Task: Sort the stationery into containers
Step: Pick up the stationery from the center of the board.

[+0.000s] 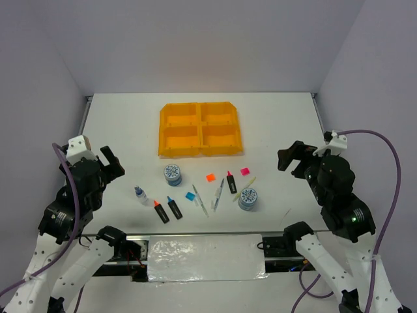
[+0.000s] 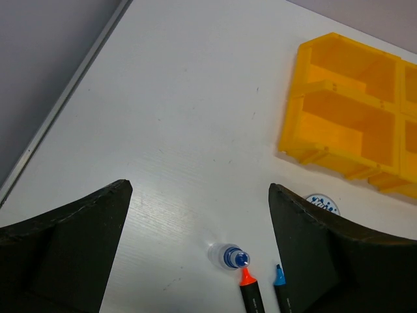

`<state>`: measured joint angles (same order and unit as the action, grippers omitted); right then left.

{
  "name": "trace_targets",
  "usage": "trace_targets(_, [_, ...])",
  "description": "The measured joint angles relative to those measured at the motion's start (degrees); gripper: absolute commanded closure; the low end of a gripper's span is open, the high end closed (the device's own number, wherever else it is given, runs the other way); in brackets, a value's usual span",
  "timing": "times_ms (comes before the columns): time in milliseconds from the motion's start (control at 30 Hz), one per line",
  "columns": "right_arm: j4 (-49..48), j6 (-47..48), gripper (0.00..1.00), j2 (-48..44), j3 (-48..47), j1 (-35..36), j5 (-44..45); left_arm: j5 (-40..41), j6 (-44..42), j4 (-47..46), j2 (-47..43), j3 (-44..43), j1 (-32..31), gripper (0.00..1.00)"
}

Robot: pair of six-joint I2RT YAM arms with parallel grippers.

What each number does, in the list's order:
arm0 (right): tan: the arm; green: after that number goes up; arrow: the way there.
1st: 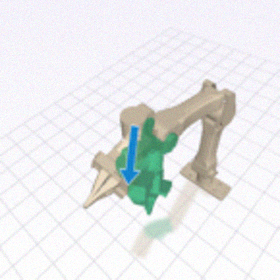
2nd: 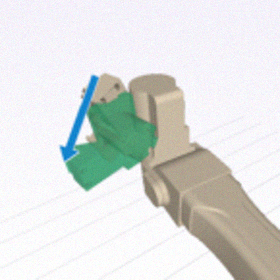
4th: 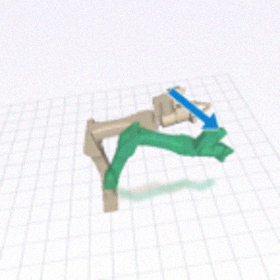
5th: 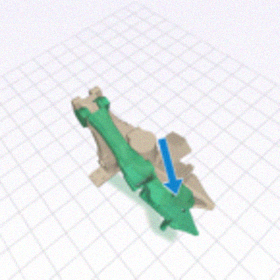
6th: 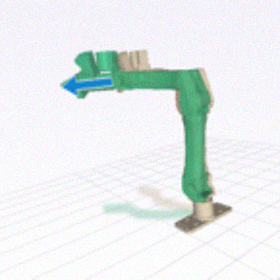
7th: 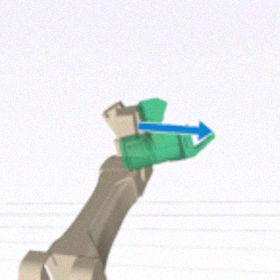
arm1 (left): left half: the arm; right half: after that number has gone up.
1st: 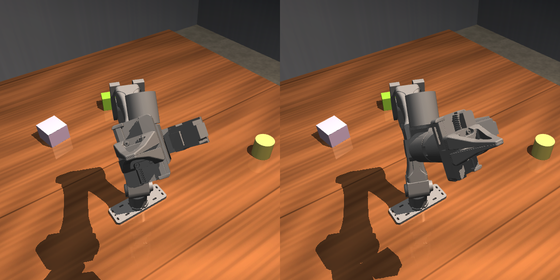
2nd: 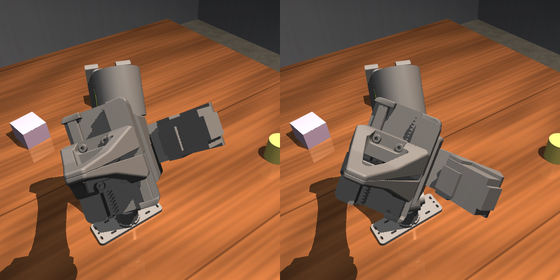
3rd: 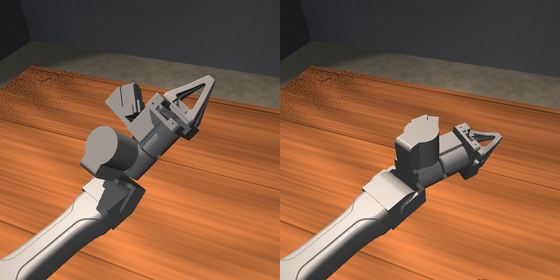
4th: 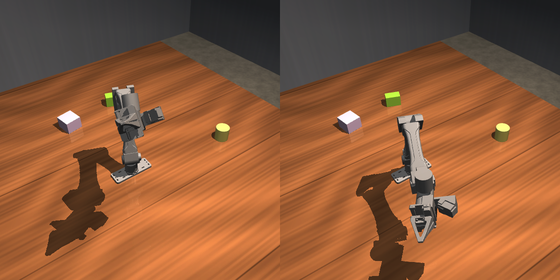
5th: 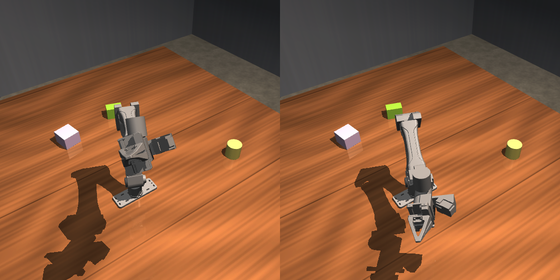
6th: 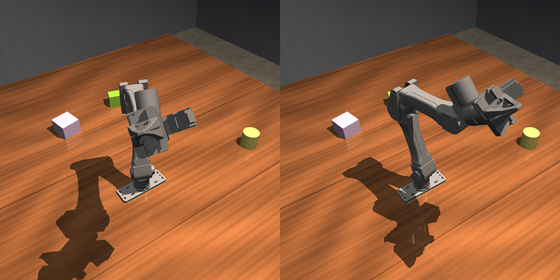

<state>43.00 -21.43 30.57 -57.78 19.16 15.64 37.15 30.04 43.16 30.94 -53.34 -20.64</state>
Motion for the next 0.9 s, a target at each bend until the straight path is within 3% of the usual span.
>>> trace_targets(233, [-2.29,0.02,0.00,4.28,1.33,0.09,-5.92,-0.63,0.00,-0.63,0.42,0.26,0.00,0.01])
trace_targets(333, [-4.11,0.02,0.00,10.45,3.48,0.98,-8.37,-0.70,0.00,-0.72,1.07,0.26,0.00,0.01])
trace_targets(567, [-7.21,-1.22,0.00,30.27,10.01,13.44,-3.76,-0.94,-0.02,-0.79,1.33,0.26,0.26,0.01])
trace_targets(900, [-9.99,-4.92,0.00,37.53,13.66,21.64,-0.35,-1.40,-0.11,-0.83,2.40,0.26,0.48,0.01])
